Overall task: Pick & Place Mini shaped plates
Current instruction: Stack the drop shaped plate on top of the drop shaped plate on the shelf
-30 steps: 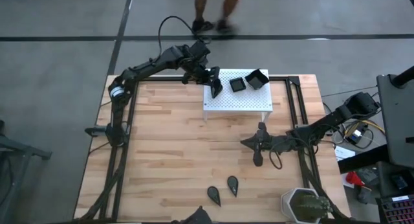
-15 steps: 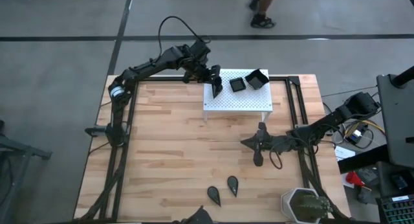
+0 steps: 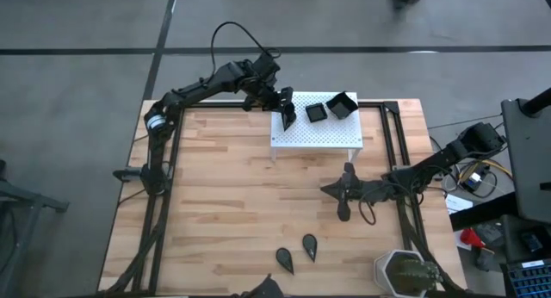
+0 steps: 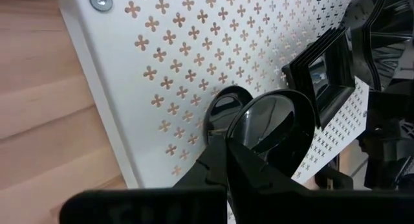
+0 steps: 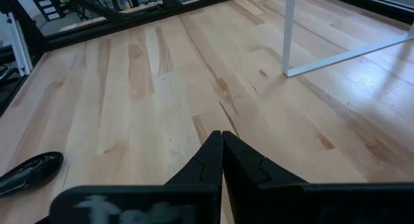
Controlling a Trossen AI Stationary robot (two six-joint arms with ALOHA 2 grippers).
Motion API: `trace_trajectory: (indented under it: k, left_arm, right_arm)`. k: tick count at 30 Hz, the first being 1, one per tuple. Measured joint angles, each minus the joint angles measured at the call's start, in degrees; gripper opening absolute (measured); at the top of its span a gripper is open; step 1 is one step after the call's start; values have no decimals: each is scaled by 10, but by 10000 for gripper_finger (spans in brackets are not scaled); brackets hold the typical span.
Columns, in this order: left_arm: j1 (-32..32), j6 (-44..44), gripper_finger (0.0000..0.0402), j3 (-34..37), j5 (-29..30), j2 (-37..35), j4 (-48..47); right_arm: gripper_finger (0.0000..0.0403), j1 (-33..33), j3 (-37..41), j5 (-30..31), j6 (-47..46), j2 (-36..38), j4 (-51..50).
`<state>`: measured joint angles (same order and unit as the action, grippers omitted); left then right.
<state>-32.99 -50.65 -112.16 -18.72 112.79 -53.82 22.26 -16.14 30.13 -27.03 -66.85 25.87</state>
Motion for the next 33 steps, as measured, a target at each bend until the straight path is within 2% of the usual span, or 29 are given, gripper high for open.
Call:
trace_trajectory:
  k: [14, 25, 33]
  left_arm:
    - [2, 10, 3, 0, 2, 0, 2]
    - [2, 6, 67, 0, 2, 0, 3]
    - [2, 26, 84, 0, -23, 0, 2]
  right_arm:
    - [8, 0, 1, 0, 0, 0, 0]
    - [8, 0, 2, 0, 0, 0, 0]
    - [8, 0, 2, 0, 0, 0, 0]
